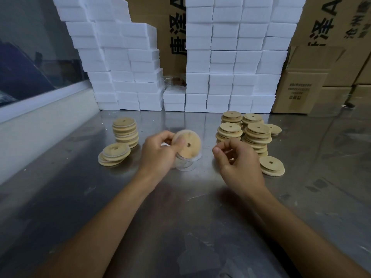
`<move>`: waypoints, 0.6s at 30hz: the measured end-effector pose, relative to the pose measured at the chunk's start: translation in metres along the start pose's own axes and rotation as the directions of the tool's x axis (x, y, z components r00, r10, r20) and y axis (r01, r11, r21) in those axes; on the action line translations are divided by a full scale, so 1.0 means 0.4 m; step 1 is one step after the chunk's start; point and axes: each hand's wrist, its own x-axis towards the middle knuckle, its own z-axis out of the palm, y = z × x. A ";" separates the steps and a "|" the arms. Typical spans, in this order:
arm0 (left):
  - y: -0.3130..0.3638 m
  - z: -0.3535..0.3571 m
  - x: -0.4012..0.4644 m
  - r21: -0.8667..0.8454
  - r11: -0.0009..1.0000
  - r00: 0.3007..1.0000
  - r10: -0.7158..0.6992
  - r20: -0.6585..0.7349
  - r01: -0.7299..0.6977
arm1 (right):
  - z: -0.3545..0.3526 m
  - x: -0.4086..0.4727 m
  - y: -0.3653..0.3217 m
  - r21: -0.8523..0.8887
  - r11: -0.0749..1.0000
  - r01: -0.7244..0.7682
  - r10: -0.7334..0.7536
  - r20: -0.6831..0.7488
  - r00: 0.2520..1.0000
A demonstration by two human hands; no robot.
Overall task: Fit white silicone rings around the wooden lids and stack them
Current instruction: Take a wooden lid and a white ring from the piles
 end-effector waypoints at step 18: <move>-0.130 -0.238 0.088 0.091 0.901 0.606 -0.207 -0.768 0.423 | -0.023 0.015 -0.008 -0.020 0.999 -0.026 0.022 -0.198 0.980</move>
